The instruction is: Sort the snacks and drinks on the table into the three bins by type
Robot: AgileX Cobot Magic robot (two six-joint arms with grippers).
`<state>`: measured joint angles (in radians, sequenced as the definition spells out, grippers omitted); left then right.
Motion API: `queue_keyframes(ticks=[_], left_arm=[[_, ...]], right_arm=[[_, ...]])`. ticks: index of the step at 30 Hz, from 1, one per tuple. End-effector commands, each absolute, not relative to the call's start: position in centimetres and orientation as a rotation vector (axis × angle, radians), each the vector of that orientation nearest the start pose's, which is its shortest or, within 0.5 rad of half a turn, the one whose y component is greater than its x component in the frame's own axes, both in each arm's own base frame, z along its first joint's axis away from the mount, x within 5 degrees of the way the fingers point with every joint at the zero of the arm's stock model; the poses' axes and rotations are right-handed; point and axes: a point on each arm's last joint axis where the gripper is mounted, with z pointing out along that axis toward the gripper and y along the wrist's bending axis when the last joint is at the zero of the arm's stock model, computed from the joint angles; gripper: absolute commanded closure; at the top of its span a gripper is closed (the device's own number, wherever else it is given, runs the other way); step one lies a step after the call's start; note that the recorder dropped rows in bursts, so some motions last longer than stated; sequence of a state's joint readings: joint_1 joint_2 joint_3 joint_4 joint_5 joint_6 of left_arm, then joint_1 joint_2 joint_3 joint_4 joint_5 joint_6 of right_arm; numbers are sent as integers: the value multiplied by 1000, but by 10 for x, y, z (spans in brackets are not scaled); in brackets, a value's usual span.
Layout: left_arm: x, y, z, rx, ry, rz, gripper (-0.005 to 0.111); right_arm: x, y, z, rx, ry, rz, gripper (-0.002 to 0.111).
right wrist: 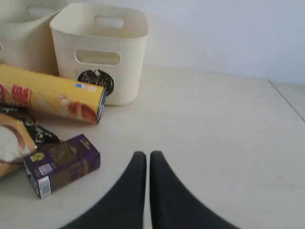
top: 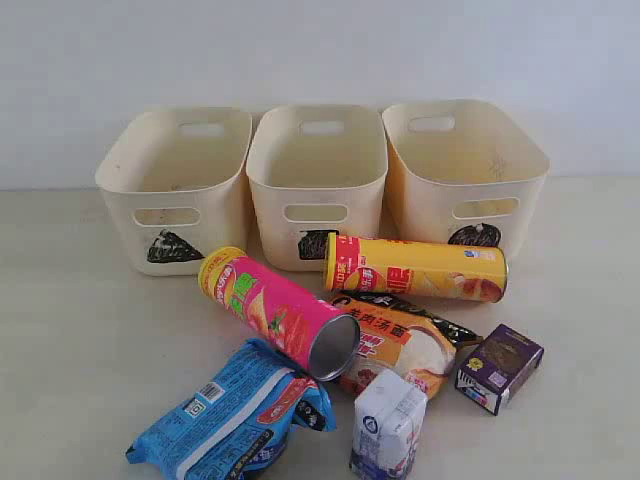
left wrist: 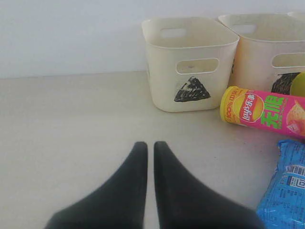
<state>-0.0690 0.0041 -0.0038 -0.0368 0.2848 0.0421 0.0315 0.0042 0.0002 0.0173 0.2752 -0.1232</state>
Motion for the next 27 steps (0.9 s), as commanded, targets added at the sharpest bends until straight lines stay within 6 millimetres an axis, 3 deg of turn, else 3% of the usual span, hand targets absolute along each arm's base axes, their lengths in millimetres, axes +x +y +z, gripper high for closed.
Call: queue_keyframes(ticks=[1, 4, 12, 16, 22, 27], left_arm=[[55, -4, 188, 63, 1760, -57, 103], [55, -4, 188, 63, 1760, -57, 103], [55, -4, 188, 63, 1760, -57, 103], [55, -4, 188, 63, 1760, -57, 103], [55, -4, 188, 63, 1760, -57, 103], [55, -4, 188, 63, 1760, -57, 103]], right_arm=[[56, 2, 196, -89, 1674, -22, 108], [56, 2, 201, -71, 1611, -11, 108], [53, 0, 229, 220, 1295, 308, 108], [52, 1, 235, 244, 1336, 340, 108], [61, 2, 283, 220, 1396, 312, 108], [87, 4, 320, 140, 1559, 211, 108]])
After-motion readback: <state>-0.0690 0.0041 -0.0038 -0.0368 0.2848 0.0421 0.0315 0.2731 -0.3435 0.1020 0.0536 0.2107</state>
